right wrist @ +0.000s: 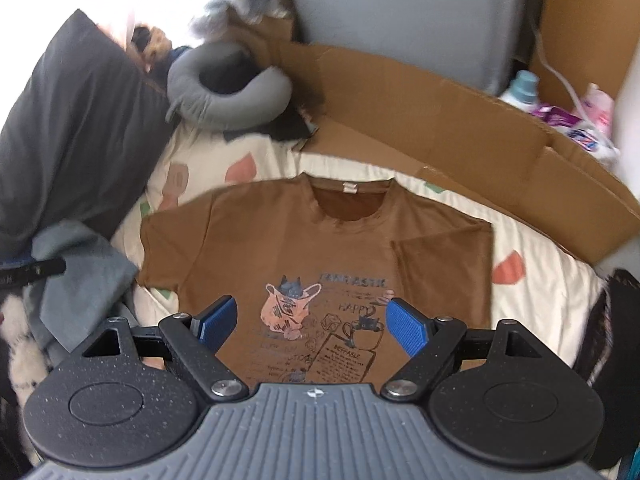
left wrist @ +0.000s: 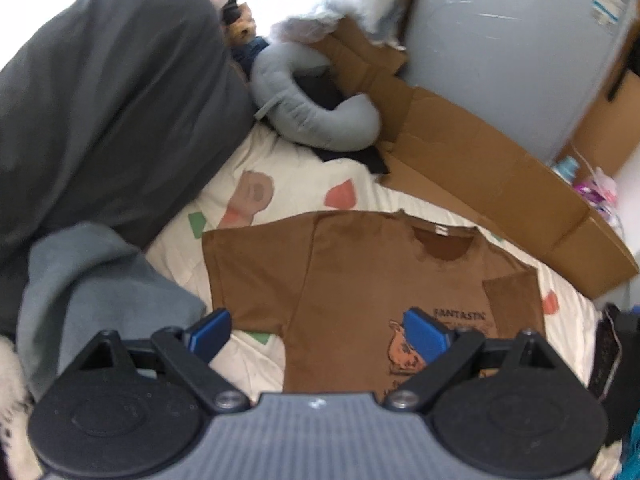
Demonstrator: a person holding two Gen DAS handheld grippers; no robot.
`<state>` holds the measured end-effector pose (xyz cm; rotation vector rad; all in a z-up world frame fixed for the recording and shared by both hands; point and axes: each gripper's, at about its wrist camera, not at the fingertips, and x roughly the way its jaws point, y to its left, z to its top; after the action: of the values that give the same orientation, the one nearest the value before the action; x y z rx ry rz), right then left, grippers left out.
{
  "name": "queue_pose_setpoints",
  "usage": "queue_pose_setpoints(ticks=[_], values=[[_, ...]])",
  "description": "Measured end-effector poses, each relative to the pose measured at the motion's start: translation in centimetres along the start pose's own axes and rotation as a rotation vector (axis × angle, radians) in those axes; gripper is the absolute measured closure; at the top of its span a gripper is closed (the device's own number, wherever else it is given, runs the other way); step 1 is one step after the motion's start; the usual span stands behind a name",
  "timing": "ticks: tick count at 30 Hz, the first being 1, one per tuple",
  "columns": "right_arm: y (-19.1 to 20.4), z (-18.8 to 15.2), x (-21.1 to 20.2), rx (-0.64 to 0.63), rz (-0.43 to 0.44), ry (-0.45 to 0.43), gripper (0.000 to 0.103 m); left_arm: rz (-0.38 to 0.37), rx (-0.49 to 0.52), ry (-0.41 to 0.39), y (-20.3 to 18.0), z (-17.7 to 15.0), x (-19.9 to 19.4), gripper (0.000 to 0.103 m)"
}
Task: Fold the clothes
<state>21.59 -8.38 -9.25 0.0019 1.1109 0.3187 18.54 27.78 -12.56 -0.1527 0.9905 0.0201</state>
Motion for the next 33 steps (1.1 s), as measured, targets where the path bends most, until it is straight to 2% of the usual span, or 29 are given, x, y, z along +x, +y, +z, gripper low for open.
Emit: queue_pose_setpoints(ticks=[3,13,21,25,30,33], values=[[-0.2,0.2,3.5,0.004,0.030,0.030,0.017,0.004,-0.050,0.015,1.3,-0.8,2.5,0.008],[-1.3,-0.6,13.8,-0.014,0.104,0.082,0.017,0.065,-0.064,0.016,4.4,-2.7,8.8,0.011],[-1.9,-1.1,17.6,-0.062,0.112,0.058,0.017,0.065,-0.035,-0.012,4.8,-3.0,11.4,0.013],[-2.2,-1.7,18.5,-0.056,0.128,0.046,0.017,0.053,-0.064,-0.014,5.6,-3.4,12.8,0.021],[-2.0,-2.5,19.3,-0.054,0.152,0.027,0.017,0.093,-0.072,-0.043,6.2,-4.3,15.0,0.026],[-1.8,-3.2,20.1,-0.063,0.140,0.042,0.017,0.124,-0.076,-0.050,6.6,-4.9,17.1,0.041]])
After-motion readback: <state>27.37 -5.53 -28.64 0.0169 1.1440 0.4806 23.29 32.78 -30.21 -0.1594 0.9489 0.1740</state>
